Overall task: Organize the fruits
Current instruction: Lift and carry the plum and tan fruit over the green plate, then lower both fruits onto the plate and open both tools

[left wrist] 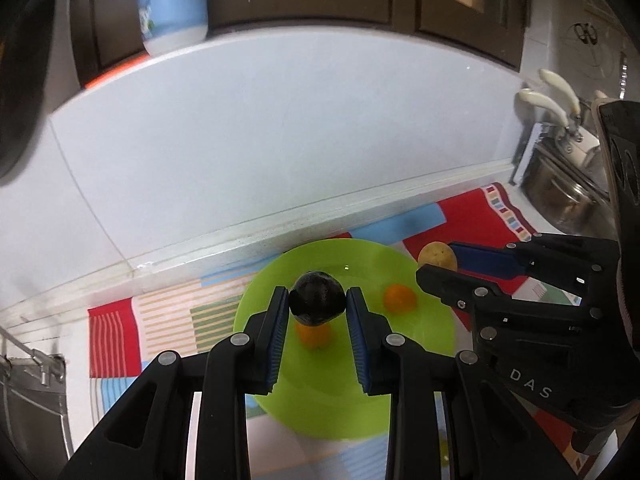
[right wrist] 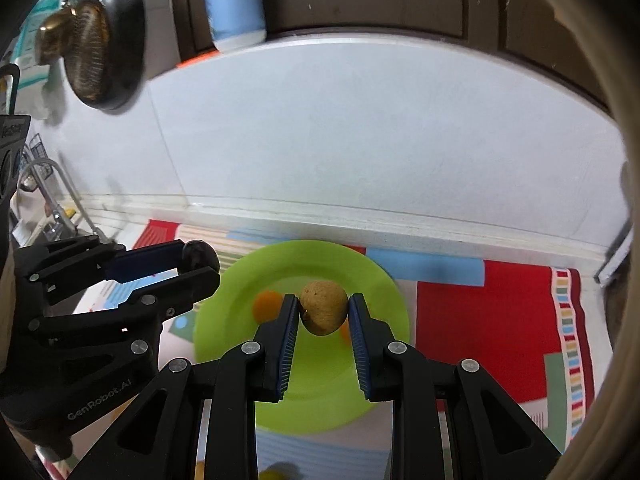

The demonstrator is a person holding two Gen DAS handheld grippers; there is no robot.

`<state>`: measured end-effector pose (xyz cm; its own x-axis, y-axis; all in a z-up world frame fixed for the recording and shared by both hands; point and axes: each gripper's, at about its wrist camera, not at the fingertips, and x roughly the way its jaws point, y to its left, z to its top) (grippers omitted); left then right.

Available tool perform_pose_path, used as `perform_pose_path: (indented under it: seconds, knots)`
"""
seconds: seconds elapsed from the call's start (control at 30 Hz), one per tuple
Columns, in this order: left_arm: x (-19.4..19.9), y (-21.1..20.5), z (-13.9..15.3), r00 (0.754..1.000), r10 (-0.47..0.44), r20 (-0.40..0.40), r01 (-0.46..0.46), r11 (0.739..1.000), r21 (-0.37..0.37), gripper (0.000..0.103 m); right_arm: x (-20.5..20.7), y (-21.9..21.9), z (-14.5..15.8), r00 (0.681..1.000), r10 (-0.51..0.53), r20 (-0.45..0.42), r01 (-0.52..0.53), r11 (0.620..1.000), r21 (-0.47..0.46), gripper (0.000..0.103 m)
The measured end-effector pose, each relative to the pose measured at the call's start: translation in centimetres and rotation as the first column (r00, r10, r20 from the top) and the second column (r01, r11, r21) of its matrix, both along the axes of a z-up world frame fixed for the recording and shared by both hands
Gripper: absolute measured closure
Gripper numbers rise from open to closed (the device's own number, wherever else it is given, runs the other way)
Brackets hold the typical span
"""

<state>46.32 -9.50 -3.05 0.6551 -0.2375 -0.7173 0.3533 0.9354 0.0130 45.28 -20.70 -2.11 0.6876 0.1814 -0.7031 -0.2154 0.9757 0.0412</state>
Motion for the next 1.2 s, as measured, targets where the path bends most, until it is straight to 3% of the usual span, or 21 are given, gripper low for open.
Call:
perform_pose_path:
  seconds: [0.3,0.63,0.73,0.83,0.9,1.2]
  knots:
    - [3.8,-0.8,-3.4,0.997,0.013,-0.076,-0.013,1.0,0.0,0.073,4.8,-0.2,-3.8,0.996,0.023,-0.087,-0.023,1.0,0.003,0.076]
    - [5.7,-1.8,-5.4,0.993,0.015,-0.117,-0.013,1.0,0.018,0.073,7.4,-0.6,-7.0,0.988,0.039,-0.148,-0.037,0.999,0.01,0.076]
    - [6.0,-1.7,-5.5,0.994,0.011,-0.11,-0.01,1.0,0.013,0.073,7.6,-0.8,-7.2,0.989,0.033,-0.144,-0.032,0.999,0.005,0.076]
    - [6.0,-1.3,-5.3,0.994,0.036,-0.108,-0.035,0.999,0.011,0.061,7.6,-0.7,-7.4,0.991,0.019,-0.13,-0.023,0.999,-0.03,0.075]
    - [5.6,-0.9,-4.9,0.994,0.048,-0.102,-0.048,0.999,0.003,0.061,7.6,-0.8,-7.4,0.992,0.013,-0.126,-0.017,0.999,-0.035,0.073]
    - [1.2,-0.1,-1.9,0.998,0.054,-0.032,-0.053,0.999,0.012,0.054,3.6,-1.2,-5.2,0.998,-0.009,-0.066,0.008,1.0,-0.015,0.072]
